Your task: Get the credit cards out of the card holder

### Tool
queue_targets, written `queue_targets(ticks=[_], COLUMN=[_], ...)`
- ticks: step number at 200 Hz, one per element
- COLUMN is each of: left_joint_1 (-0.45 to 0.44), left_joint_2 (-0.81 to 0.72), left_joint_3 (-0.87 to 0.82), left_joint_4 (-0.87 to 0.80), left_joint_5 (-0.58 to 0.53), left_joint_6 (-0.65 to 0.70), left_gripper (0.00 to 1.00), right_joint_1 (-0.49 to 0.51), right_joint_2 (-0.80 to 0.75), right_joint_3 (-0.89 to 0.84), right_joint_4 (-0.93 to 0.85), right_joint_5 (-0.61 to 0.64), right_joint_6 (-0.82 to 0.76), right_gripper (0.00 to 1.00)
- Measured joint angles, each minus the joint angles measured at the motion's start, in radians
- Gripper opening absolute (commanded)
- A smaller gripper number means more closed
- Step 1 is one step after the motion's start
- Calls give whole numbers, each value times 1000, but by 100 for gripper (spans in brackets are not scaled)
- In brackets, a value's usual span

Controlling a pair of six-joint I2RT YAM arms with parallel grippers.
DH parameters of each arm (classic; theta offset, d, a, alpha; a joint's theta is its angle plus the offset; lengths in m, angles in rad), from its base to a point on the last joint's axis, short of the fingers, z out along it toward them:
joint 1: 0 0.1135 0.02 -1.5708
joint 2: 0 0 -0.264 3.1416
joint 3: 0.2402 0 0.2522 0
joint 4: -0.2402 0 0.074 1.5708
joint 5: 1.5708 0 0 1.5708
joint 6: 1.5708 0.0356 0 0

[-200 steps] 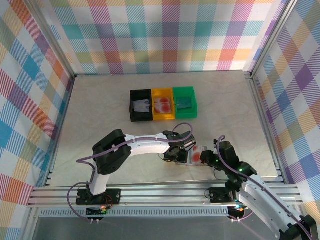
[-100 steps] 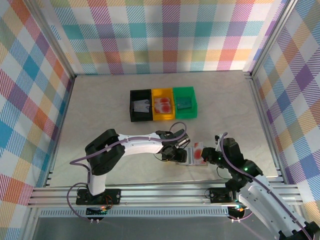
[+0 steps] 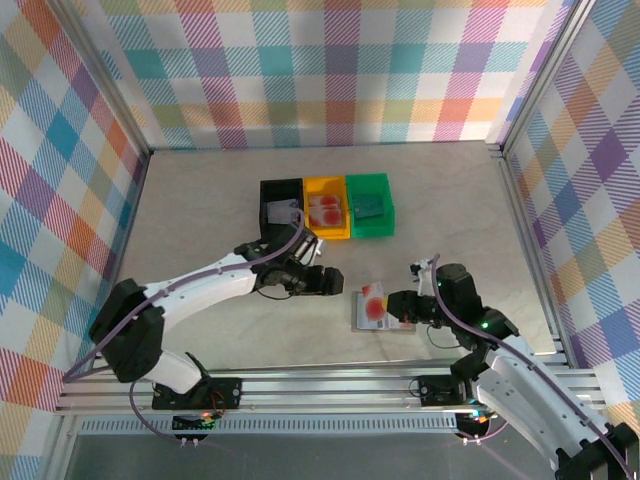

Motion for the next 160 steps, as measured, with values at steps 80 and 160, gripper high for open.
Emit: queue_targets(ticks=[80, 160], left_joint_1=[-2, -1], left_joint_2=[-191, -256], left_joint_3=[-69, -69], left_joint_4=[-59, -83], left_joint_5=[224, 397], left_joint_6=[58, 101], left_gripper=[74, 70], right_joint_1=[0, 95], right_joint_2=[178, 229], right_joint_3=[19, 36], right_joint_4=[269, 385], right_joint_5=[-379, -515], right_joint_6=[11, 31], right_gripper=[0, 0])
